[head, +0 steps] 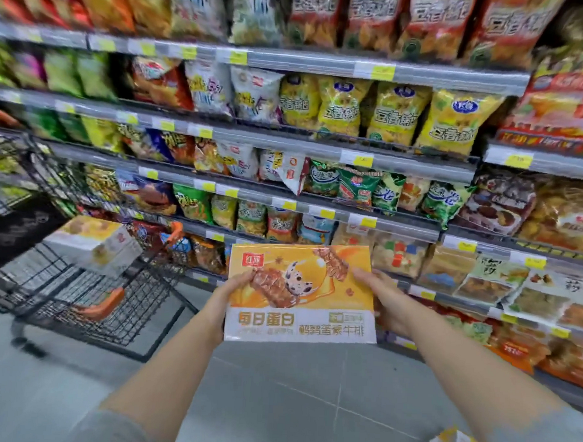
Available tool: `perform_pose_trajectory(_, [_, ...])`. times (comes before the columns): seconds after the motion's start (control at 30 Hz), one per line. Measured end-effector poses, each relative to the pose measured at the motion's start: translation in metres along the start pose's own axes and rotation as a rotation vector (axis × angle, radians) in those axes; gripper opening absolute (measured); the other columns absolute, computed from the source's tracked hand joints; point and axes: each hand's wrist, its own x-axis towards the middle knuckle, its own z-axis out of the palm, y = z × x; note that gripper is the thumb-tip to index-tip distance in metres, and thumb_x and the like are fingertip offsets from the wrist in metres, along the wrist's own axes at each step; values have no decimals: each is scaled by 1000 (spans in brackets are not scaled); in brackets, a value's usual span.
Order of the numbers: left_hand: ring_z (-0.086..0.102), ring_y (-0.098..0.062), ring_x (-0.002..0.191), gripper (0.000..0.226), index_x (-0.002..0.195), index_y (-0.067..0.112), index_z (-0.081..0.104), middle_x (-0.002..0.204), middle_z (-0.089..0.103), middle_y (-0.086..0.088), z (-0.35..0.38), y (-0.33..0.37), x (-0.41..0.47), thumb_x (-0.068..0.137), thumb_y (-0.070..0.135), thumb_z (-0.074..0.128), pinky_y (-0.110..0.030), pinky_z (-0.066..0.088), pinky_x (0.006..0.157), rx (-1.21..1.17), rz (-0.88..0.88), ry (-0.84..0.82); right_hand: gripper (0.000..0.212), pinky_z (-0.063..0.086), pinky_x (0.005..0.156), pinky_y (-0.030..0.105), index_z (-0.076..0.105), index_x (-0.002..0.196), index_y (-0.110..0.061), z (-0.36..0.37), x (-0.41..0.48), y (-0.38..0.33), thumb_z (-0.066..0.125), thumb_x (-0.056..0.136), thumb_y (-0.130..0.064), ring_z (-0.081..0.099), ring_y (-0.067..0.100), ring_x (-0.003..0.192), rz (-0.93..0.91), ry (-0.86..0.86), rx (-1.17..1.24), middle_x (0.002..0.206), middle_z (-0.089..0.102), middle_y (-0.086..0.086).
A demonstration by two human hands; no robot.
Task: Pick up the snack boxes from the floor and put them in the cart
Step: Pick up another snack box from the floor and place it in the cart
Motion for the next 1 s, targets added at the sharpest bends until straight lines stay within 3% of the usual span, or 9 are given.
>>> perform_pose_trajectory(0.1, [73,-30,63,28,106,16,63,80,75,-11,-38,9,-11,89,38,56,-41,60,57,-70,29,73,111,55,86,42,43,138,-22,48,4,2,83,44,-66,69,23,100,39,-104,-124,112,72,3])
perform_pose_trajectory(0.2, [73,-29,61,34,111,19,62,80,75,-11,-93,23,-22,89,43,56,-40,60,51,-89,29,128,105,59,76,38,42,139,-24,109,14,-1,77,52,-71,70,19,99,36,-139,-176,109,73,-1])
perform_pose_trajectory(0.27, [72,-28,59,39,111,20,62,76,75,-10,-132,34,-30,88,51,54,-36,59,49,-38,13,167,93,59,82,42,47,132,-26,152,19,-2,76,56,-71,70,20,98,41,-150,-199,105,74,-2])
perform_pose_trajectory(0.37, [73,-27,63,50,108,19,64,79,76,-11,-197,50,-36,85,62,53,-37,58,58,55,-11,261,73,53,93,46,46,124,-32,221,24,2,74,64,-65,67,19,99,29,-142,-171,102,69,-7])
perform_pose_trajectory(0.53, [74,-31,78,65,122,9,59,93,75,-16,-296,76,-52,84,62,56,-44,61,69,161,-56,449,95,53,86,45,39,128,-43,332,37,5,76,46,-75,57,20,113,3,-212,-200,127,57,-8])
perform_pose_trajectory(0.67, [73,-32,85,103,126,13,54,101,73,-11,-383,91,-46,51,83,63,-49,59,79,208,-21,559,90,53,82,42,34,133,-42,409,50,4,72,57,-73,60,21,109,13,-224,-224,125,61,-2])
perform_pose_trajectory(0.83, [73,-30,84,94,118,10,57,95,75,-10,-428,124,-51,54,79,67,-51,57,85,169,67,600,85,47,99,53,23,144,-42,474,77,-3,64,74,-66,58,25,114,4,-242,-264,129,60,-3])
perform_pose_trajectory(0.93, [73,-29,82,56,115,13,47,94,73,-10,-443,144,-43,82,55,62,-49,57,85,122,104,604,78,45,99,50,25,146,-36,505,99,-15,63,81,-57,60,22,108,-7,-249,-247,121,65,-2])
perform_pose_trajectory(1.0, [72,-27,78,48,119,12,44,95,73,-10,-457,159,-27,89,46,59,-43,58,79,127,92,603,76,46,96,48,24,147,-36,521,118,-24,62,84,-52,61,19,103,-13,-261,-226,118,65,-4])
